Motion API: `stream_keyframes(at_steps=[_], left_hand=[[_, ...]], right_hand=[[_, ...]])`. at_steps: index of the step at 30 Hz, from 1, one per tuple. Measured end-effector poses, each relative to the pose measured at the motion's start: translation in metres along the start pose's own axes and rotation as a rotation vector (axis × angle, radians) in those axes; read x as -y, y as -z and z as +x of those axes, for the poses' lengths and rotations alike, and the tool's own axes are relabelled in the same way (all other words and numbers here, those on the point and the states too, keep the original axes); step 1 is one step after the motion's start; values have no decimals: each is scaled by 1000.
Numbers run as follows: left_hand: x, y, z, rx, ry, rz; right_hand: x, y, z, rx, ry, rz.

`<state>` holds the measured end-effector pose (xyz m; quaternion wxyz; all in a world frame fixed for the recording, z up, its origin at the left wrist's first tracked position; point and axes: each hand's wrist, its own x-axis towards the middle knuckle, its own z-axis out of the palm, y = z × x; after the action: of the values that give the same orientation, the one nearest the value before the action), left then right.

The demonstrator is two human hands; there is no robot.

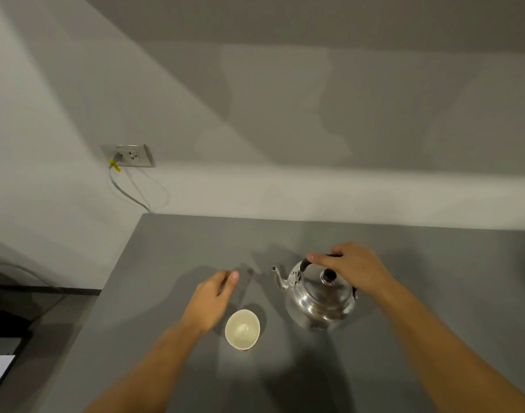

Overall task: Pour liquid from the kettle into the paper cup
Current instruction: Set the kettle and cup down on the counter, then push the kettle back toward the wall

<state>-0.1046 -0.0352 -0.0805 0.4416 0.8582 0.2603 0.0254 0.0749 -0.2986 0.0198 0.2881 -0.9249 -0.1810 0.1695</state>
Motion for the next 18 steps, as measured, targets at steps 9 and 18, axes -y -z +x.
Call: stream_keyframes(at_steps=[9, 18], left_hand=[[-26, -9, 88, 0, 81, -38], [-33, -18, 124, -15, 100, -65]], right_hand=[[7, 12, 97, -72, -17, 55], [11, 8, 165, -80, -57, 38]])
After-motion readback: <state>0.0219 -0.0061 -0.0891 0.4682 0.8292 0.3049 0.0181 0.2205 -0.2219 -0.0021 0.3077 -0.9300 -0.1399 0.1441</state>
